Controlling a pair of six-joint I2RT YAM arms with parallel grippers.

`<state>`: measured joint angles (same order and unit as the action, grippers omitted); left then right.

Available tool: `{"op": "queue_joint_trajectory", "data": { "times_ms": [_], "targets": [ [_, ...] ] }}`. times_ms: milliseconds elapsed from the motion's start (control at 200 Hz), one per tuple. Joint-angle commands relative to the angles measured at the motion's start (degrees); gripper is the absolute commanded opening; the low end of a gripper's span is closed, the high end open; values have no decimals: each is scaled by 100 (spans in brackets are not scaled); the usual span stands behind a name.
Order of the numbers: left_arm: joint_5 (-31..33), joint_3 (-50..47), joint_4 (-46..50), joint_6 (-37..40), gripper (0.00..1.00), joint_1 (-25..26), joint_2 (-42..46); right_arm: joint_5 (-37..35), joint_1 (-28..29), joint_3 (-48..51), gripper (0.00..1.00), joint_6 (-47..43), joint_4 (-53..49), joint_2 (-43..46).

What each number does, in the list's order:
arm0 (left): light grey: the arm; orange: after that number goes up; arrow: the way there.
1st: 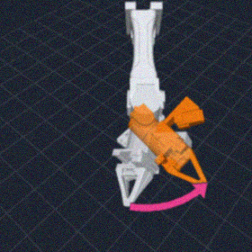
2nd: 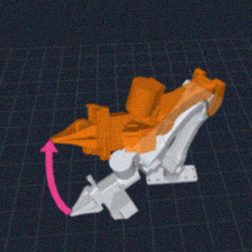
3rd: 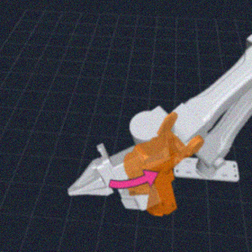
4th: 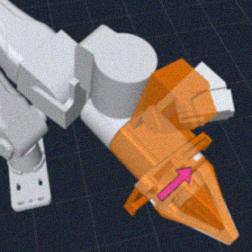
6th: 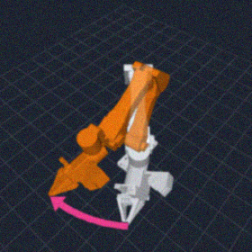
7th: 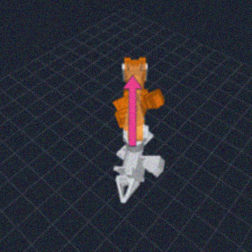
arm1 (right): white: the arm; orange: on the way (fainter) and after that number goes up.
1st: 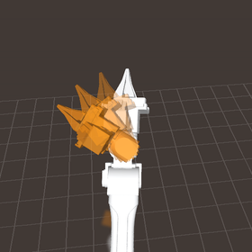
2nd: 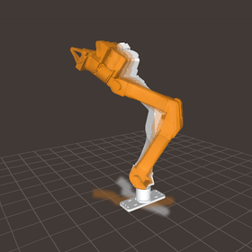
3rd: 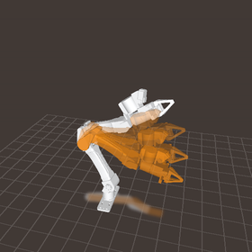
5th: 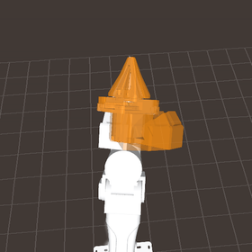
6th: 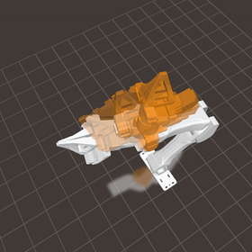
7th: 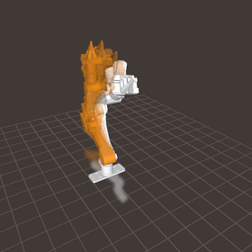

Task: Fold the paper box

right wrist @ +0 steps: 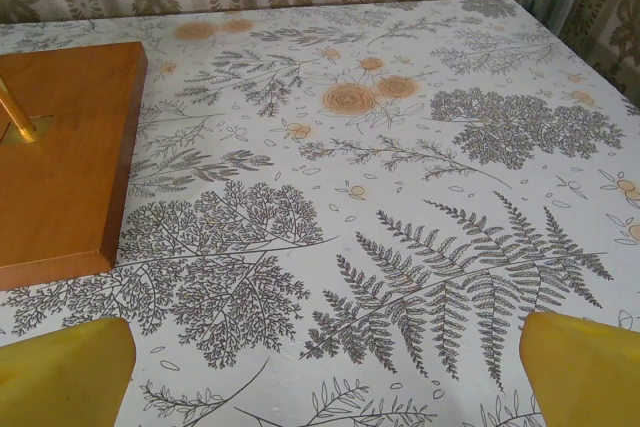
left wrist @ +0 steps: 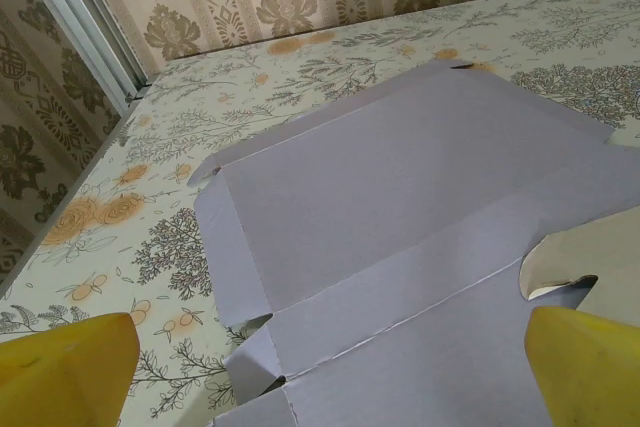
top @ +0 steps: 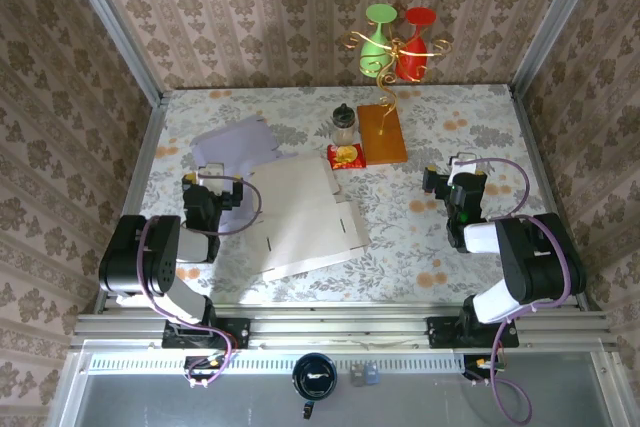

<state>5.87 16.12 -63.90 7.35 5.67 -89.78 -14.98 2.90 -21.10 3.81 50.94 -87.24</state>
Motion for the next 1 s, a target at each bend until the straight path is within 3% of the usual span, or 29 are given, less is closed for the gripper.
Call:
{"op": "queue_joint_trajectory", "data": {
  "times_ms": [0, 400, 685, 755, 850, 995],
  "targets": [
    [105, 55, -39, 30, 100, 18, 6, -23, 25, -113, 100, -12, 13, -39],
    [392, 517, 871, -344, 100, -179, 45, -29, 23, -122, 100, -12, 12, -54],
    [618, 390, 676, -371, 100, -152, 113, -140, 88, -21, 100, -70, 174, 28],
    [1057, 146, 460, -197, 100, 103, 463, -347, 250, 98, 100, -179, 290, 187],
    [2494, -41, 419, 462, 100, 974, 1309, -521, 393, 422, 100, -314, 913, 181],
    [3089, 432, 2329, 553, 100, 1864, 2742, -507, 396, 414, 100, -318, 883, 192]
  ]
}}
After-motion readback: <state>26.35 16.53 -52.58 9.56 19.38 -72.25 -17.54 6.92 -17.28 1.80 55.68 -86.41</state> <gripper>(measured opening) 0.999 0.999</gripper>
